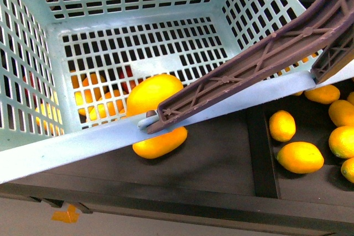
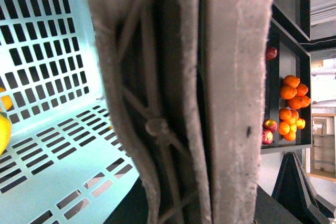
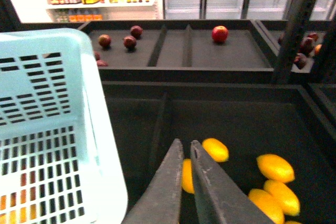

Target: Pick lemon and mango into basket

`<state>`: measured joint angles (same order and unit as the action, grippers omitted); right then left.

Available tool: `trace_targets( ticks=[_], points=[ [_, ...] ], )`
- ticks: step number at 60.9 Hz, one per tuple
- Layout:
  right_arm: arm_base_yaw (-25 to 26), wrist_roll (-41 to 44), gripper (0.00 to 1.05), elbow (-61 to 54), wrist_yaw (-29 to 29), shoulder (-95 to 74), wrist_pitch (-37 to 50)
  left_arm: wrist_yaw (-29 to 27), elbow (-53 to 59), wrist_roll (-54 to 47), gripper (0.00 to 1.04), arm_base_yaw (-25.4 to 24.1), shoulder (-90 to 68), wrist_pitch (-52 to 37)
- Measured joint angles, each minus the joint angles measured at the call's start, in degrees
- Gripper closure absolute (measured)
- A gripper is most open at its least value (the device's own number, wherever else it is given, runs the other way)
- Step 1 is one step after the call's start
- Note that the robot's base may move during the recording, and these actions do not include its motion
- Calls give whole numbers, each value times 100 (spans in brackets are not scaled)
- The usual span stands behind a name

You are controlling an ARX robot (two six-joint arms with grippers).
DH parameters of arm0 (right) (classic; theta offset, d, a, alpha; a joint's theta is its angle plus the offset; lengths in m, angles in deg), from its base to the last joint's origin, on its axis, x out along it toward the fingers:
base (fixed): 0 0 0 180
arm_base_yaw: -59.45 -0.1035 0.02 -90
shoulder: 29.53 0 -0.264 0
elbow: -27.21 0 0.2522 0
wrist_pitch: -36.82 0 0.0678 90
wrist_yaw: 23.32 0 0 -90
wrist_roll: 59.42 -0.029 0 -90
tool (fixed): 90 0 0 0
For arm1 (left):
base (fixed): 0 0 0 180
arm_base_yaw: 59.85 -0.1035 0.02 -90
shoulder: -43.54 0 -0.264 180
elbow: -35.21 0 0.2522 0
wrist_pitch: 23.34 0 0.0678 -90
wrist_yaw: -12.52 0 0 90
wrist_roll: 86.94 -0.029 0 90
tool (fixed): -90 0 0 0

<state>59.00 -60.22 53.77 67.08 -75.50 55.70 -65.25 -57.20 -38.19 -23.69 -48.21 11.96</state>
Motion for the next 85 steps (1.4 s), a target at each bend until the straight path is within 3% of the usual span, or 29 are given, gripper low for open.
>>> trace_targets(
  ticks=[21,34,45,50,85],
  points=[
    [26,52,102,-645,-28,876,-225,22,0,33,88,0,0,0],
    [26,52,62,-691,-28,955,-240,15,0,35,88,0,0,0],
    [37,50,19,-693,-4,962,-240,44,0,35,88,48,0,0],
    [39,50,8,-693,-9,964,-240,144,0,46,88,94,0,0],
    [42,52,9,-710,-39,970,-251,33,7,33,88,0,-17,2]
  ],
)
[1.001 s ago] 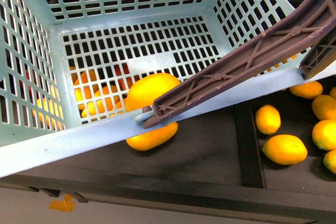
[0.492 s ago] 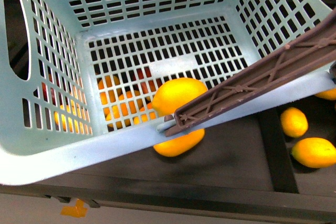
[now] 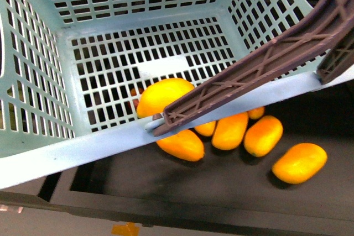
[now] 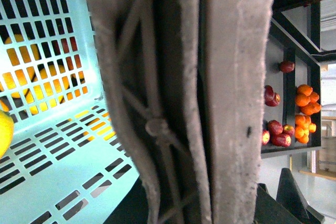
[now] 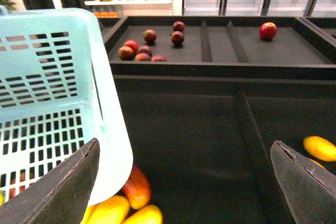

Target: Pick lemon and mango into basket

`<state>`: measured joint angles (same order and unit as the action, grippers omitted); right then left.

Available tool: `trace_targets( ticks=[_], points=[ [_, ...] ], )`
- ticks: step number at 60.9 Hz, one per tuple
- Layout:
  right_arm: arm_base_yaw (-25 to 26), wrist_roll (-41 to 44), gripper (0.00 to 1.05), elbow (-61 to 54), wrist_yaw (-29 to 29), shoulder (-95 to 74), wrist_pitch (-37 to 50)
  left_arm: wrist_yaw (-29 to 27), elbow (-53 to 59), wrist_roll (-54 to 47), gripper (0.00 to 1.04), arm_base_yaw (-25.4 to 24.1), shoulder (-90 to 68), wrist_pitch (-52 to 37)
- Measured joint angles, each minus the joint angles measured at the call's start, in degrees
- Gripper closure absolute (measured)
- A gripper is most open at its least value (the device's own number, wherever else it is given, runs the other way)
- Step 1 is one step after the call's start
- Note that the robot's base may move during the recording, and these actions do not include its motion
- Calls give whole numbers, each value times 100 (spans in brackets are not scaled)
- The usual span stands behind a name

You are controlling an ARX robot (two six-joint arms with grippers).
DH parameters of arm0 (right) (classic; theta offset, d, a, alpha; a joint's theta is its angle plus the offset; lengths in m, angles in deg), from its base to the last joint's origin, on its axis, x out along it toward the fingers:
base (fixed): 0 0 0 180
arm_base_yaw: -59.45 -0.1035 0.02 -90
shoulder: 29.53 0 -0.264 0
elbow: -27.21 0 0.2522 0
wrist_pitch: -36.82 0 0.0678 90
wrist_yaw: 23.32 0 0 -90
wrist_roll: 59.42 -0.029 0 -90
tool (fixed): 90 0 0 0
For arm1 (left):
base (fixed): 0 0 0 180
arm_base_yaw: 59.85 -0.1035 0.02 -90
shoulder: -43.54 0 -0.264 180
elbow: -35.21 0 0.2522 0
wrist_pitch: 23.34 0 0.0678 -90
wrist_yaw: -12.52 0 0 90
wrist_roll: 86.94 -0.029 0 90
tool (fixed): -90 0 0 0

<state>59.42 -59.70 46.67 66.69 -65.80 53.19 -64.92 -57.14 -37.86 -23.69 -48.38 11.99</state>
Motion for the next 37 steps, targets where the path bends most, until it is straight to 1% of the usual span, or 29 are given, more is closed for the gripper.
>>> trace_targets(
  ticks=[21,30,32,33,34,35,37],
  points=[
    [-2,7,9,2,-39,-2,-2,-15,0,0,88,-33,-2,0],
    [-9,-44,9,11,24,-13,-55,-214,0,-72,88,-96,9,0],
    [-61,-282,9,181,352,-94,-608,-203,0,-107,88,-94,9,0],
    [-66,-516,9,356,527,-192,-1082,-195,0,-120,88,-90,7,0],
    [-59,-726,9,450,590,-258,-1300,-188,2,-125,88,-90,4,0],
    [-2,-1019,9,643,671,-435,-1714,-173,2,-120,88,-90,2,2],
    [131,-1464,9,881,612,-765,-2166,-136,2,-79,88,-85,2,7]
  ],
)
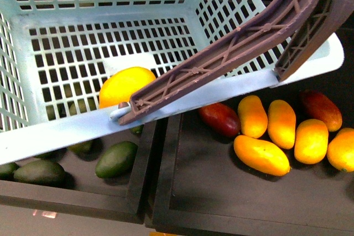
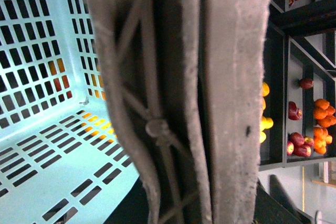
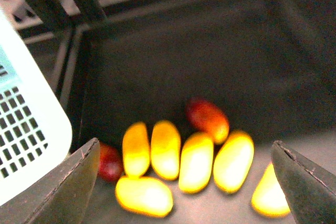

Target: Pick lemon and mango into basket

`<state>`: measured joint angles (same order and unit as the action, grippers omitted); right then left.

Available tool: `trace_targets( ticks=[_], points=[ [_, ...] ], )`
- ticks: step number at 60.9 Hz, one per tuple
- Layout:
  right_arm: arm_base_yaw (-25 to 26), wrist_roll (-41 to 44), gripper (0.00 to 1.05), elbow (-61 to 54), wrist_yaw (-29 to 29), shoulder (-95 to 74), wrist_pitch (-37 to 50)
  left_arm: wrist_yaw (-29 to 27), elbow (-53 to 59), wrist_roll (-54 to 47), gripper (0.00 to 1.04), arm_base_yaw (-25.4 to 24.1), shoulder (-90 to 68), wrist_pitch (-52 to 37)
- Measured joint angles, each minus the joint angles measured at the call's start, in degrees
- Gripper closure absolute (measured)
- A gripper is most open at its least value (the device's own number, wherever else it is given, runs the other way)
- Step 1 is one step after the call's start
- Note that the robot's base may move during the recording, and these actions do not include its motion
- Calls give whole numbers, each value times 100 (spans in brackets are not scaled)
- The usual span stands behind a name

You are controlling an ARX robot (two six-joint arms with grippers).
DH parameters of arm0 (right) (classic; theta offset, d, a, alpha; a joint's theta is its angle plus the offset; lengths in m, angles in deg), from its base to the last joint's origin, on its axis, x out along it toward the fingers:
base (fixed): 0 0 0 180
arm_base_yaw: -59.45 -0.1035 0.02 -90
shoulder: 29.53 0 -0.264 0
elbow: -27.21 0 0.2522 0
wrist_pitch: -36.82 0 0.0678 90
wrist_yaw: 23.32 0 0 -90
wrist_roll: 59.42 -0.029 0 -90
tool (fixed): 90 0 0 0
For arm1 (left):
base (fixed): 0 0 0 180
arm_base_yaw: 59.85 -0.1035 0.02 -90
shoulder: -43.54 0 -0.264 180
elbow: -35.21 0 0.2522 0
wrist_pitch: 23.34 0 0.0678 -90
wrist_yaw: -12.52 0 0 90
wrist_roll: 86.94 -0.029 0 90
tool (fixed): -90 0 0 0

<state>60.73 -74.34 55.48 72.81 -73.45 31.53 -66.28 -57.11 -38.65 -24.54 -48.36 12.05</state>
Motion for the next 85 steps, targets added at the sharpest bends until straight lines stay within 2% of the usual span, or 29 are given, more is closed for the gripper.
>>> trace_targets(
  ticks=[4,9,14,19,23,48,62,85],
  points=[
    [278,-693,9,238,-337,-691,-201,81,0,46,88,33,0,-2],
    [813,-1869,9,647,-796,-2634,553,164,0,46,88,79,0,-2],
    [1123,-2229,9,1255,-970,-4422,1080,210,0,57,88,96,0,-2],
    [1303,-2345,9,1823,-911,-5939,1147,188,0,59,88,105,0,-2],
    [1340,-2365,9,2063,-879,-6498,1115,131,0,61,88,101,0,-2],
    [1244,-2455,9,3058,-459,-7733,413,151,0,44,88,85,0,-2],
    [1226,-2544,9,3241,-219,-8000,275,122,0,46,88,90,0,-2],
    [1268,-2651,9,3609,-136,-8456,236,125,0,44,88,92,0,-2]
  ],
)
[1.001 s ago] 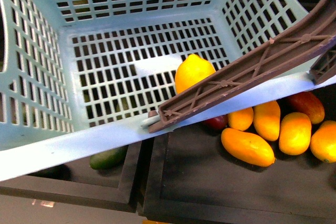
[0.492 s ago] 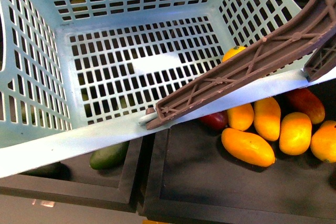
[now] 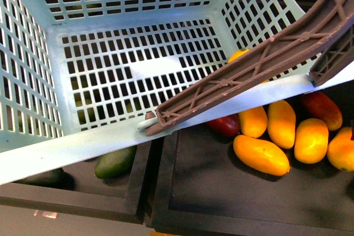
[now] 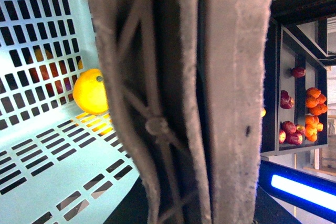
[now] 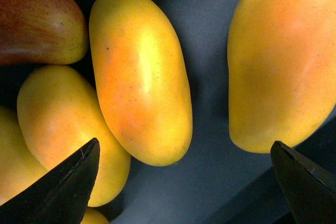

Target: Pick lemon and mango into basket

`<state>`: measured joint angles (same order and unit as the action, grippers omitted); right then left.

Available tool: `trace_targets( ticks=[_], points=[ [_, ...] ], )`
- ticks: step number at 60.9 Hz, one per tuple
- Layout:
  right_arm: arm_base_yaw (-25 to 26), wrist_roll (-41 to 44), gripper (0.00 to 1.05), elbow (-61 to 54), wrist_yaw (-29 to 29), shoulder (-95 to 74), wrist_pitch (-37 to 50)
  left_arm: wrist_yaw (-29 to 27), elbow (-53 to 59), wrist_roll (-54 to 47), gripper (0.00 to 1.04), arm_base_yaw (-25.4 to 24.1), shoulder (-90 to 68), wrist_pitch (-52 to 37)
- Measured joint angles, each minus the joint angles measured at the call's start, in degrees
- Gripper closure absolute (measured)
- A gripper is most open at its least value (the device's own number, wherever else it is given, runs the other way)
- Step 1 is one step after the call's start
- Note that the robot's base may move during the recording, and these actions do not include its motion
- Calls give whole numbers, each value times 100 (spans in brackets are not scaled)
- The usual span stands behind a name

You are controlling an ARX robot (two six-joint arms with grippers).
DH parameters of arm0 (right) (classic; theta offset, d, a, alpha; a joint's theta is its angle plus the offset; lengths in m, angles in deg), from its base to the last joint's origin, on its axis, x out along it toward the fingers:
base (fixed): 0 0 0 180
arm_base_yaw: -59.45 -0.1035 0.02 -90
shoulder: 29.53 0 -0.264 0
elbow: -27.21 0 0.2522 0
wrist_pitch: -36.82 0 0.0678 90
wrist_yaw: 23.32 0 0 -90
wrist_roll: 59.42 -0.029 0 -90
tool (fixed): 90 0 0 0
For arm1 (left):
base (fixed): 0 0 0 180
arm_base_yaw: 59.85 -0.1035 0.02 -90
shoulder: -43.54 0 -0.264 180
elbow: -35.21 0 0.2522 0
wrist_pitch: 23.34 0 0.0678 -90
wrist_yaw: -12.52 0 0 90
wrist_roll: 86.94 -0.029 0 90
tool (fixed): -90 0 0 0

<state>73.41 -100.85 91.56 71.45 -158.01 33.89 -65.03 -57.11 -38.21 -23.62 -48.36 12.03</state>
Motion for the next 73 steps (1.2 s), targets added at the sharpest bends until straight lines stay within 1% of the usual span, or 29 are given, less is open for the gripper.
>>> trace_targets(
  ticks=[36,56,58,59,62,63,66,70,73],
  points=[
    [-168,-127,9,992,122,-852,-175,-24,0,0,88,-2,0,0],
    [-144,-125,9,1316,173,-1209,-208,-2,0,0,88,0,0,0],
    [-138,-125,11,1325,181,-1233,-208,-2,0,0,88,0,0,0],
    [-122,-125,14,1329,186,-1252,-205,-2,0,0,88,0,0,0],
    [-111,-125,19,1331,168,-1281,-195,-4,0,0,88,0,0,0],
    [-101,-125,22,1331,166,-1296,-181,-4,0,0,88,0,0,0],
    [-87,-125,27,1331,162,-1316,-160,-4,0,0,88,0,0,0],
    [-37,-127,39,1320,109,-1327,-118,-20,0,0,88,-2,0,0],
    [4,-125,42,1281,37,-1316,-50,-24,0,-2,88,-2,0,0]
  ],
)
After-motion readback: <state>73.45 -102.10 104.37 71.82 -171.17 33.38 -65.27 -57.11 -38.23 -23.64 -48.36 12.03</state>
